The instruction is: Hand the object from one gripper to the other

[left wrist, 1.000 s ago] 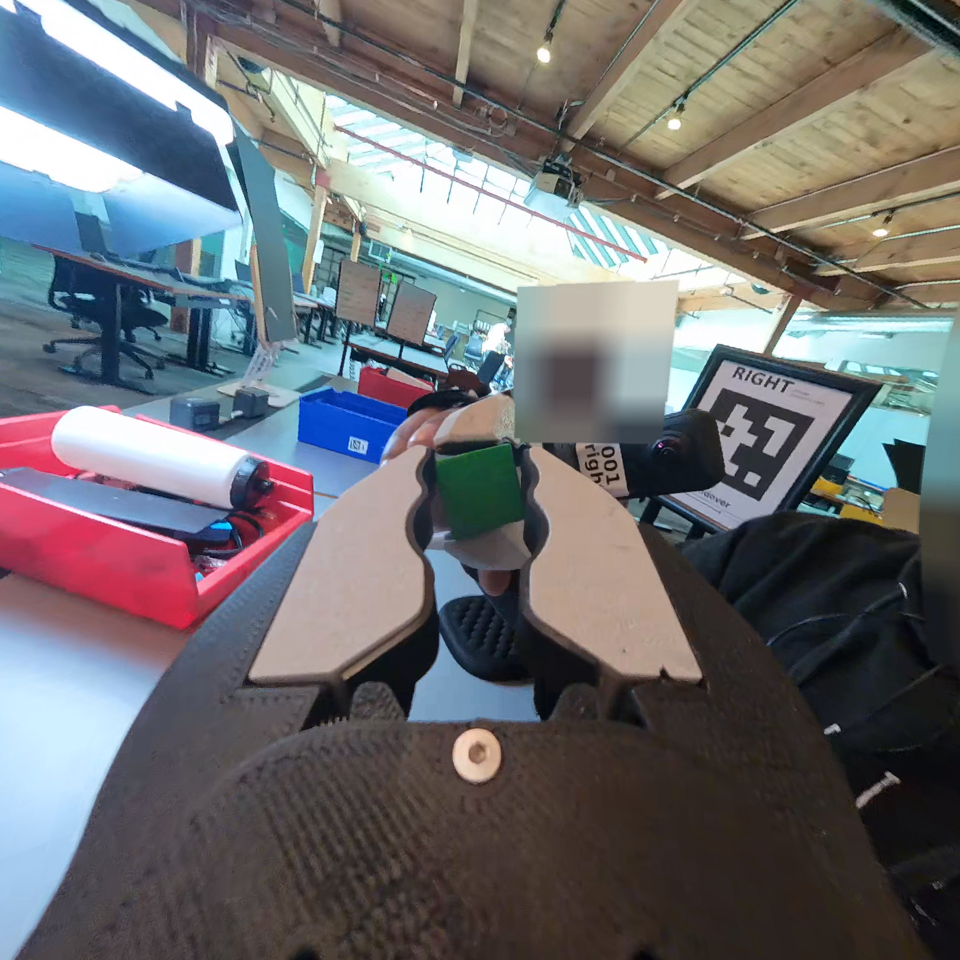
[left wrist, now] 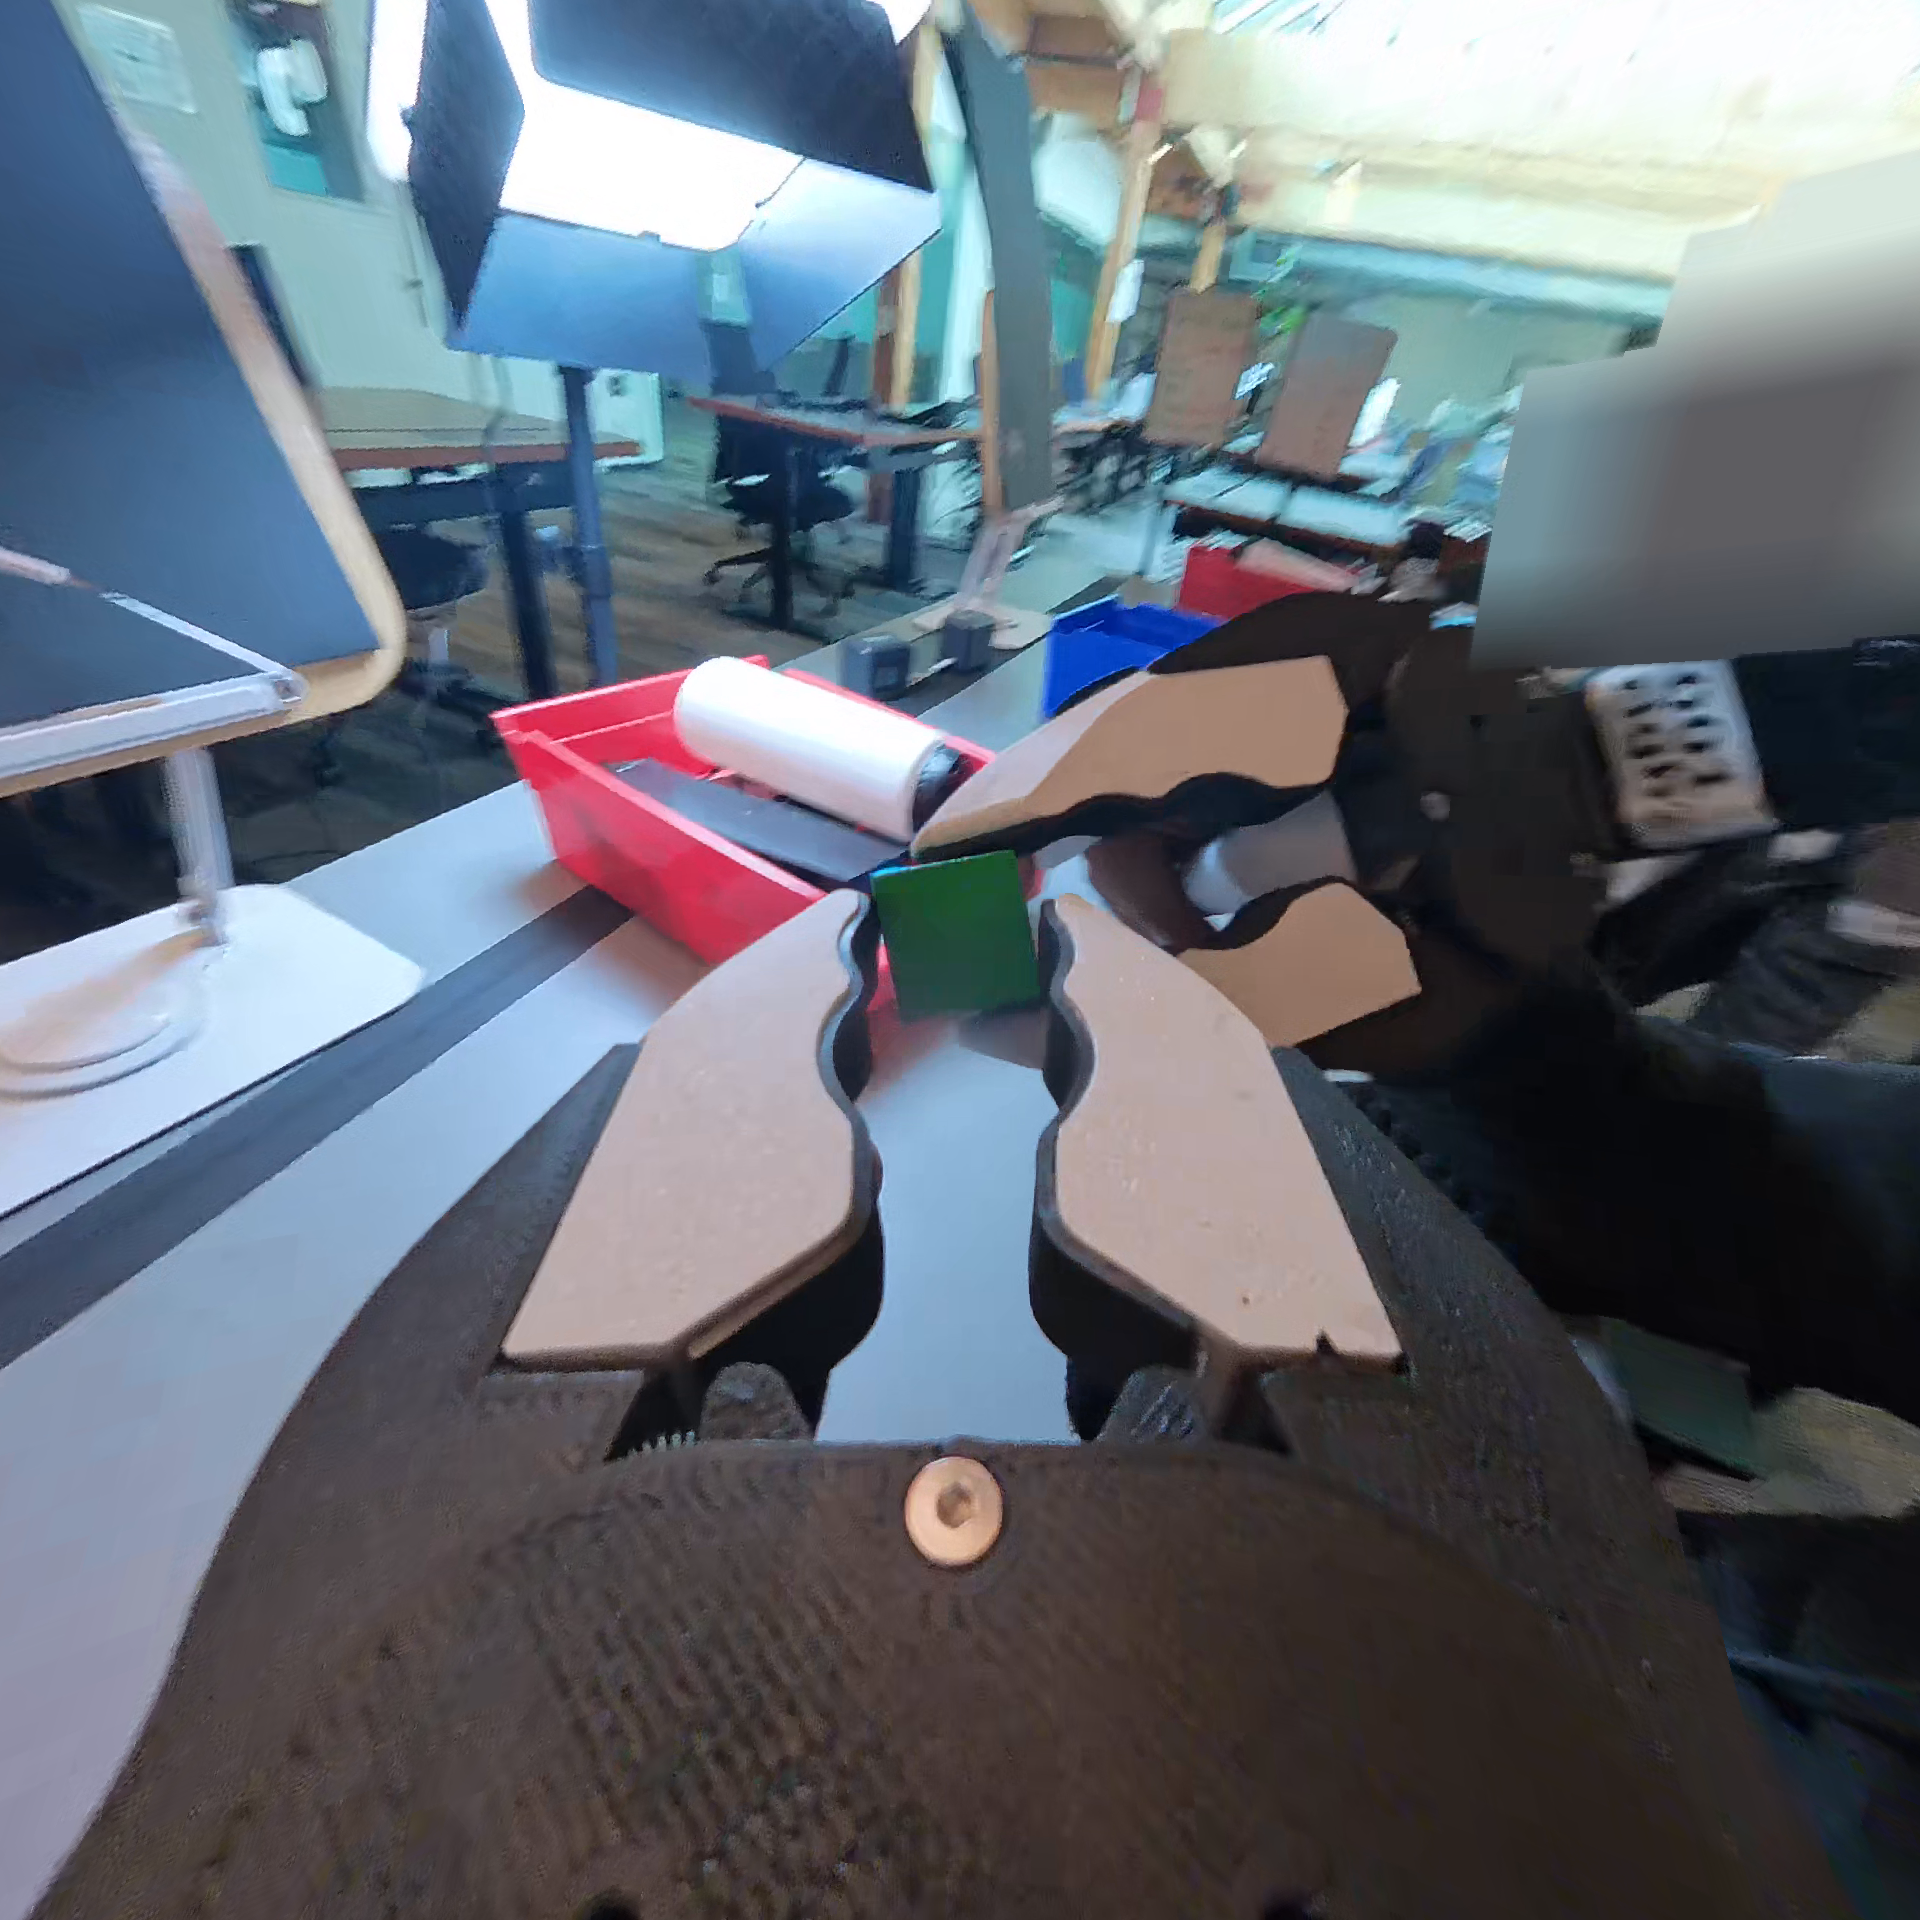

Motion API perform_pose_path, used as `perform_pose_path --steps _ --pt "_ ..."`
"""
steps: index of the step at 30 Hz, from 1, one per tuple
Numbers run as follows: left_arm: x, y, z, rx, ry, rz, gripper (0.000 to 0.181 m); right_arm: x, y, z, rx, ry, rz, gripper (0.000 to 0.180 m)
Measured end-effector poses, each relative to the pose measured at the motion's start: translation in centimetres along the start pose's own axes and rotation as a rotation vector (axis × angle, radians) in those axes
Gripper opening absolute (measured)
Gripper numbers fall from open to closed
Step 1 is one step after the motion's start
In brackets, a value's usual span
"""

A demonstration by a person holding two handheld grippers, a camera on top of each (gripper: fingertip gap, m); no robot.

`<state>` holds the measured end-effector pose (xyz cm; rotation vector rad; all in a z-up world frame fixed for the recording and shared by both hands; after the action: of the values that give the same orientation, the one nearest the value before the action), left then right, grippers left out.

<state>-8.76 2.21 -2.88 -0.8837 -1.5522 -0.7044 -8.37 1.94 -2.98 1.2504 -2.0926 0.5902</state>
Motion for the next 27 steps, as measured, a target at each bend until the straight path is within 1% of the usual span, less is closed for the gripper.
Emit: perform_pose_path --steps 2,3,5,6,9,10,11,12,13,14,16,19,22,26,27 --pt "1.1 -0.6 -1.2 -0.184 -0.116 -0.092 0.029 1.8 -1.3 -0.2 0.052 0.068 -0.173 0.031" --pt "1.7 -1.1 -1.8 -0.280 -0.190 -0.141 0.029 2.5 -1.9 -0.4 0.075 0.103 -0.248 0.036" --pt "2.8 -2.1 -3.2 -0.491 -0.326 -0.220 0.028 3.5 -2.9 -0.7 0.106 0.152 -0.351 0.045" --pt "3.3 -2.4 -3.5 -0.554 -0.377 -0.262 0.029 4.0 -3.3 -0.7 0.109 0.158 -0.391 0.047" --pt "3.6 -2.6 -4.8 -0.706 -0.474 -0.292 0.028 4.8 -3.6 -0.2 0.097 0.110 -0.435 0.047" --pt "3.5 -2.3 -5.1 -0.722 -0.494 -0.291 0.028 5.0 -3.5 0.0 0.084 0.083 -0.438 0.045" --pt "3.4 -2.0 -5.4 -0.730 -0.501 -0.287 0.028 5.2 -3.5 0.2 0.079 0.061 -0.440 0.040" --pt "3.2 -1.8 -5.6 -0.738 -0.502 -0.282 0.029 5.4 -3.6 0.3 0.065 0.047 -0.441 0.031" --pt "3.1 -1.7 -5.7 -0.742 -0.509 -0.280 0.029 5.4 -3.6 0.2 0.054 0.033 -0.436 0.030" --pt "3.1 -1.6 -5.4 -0.725 -0.516 -0.277 0.029 5.1 -3.5 0.0 0.051 0.024 -0.401 0.030" --pt "2.8 -1.2 -4.3 -0.591 -0.452 -0.263 0.029 4.3 -3.2 -0.5 0.027 0.005 -0.321 0.030" --pt "2.2 -0.9 -2.2 -0.307 -0.236 -0.200 0.031 2.3 -2.4 -1.4 -0.028 -0.064 -0.164 0.030" --pt "1.4 -0.5 -1.5 -0.114 -0.057 -0.095 0.037 0.2 -1.4 -1.6 -0.078 -0.162 -0.022 0.030" --pt "-0.1 0.7 -0.6 0.061 0.056 -0.007 0.038 -0.8 -0.3 -0.6 -0.087 -0.253 0.037 0.030" --pt "-0.5 0.9 -0.3 0.090 0.081 0.014 0.035 -0.9 -0.2 -0.4 -0.088 -0.273 0.043 0.030"
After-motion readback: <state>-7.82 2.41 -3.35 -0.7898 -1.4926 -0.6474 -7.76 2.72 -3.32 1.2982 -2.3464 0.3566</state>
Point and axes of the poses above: each gripper's, where its closed fingertips meet, y out along the fingers, x out of its top, z = x × y across the jaws, the point moved 1 cm from there along -y, back along the fingers, and after that the axes turned 3 degrees about -x, right-handed, at the moved point
